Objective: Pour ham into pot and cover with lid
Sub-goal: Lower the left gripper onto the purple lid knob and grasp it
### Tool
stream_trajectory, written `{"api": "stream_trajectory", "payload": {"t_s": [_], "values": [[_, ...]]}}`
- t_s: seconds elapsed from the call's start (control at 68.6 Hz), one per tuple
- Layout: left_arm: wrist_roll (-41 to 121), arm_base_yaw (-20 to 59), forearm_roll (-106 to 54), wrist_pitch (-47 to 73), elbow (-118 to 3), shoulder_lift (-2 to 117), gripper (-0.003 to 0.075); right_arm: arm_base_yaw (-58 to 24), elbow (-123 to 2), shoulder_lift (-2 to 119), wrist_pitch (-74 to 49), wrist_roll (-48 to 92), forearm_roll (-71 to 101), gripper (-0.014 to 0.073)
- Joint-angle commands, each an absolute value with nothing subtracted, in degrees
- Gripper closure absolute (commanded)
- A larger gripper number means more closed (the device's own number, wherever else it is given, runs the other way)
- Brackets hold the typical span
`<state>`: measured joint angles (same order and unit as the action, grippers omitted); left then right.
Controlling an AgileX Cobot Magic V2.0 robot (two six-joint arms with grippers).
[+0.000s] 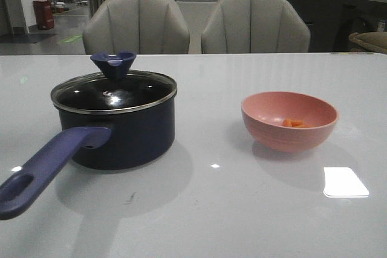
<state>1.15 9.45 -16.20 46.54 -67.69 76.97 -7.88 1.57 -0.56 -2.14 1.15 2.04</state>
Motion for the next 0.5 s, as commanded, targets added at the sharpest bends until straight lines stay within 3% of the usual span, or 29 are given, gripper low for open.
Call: {"api": "stream_trajectory", "payload": {"t_s": [0.0,0.16,0.481], "values": [[-6.17,14.28,-10.68,45.48,-73.86,79.41,0.0115,-7.41,1.25,-1.76,2.8,1.15,1.68,0.0432],[-18.19,22.0,1.44,48.57,-80.9,86.05,0.0115,-7.41,1.25,-1.76,2.8,1.15,1.68,0.0432],[-25.04,26.6,1.79,57.09,-93.53,98.12,0.0115,-7.41,1.25,-1.76,2.8,1.15,1.68,0.0432]]}}
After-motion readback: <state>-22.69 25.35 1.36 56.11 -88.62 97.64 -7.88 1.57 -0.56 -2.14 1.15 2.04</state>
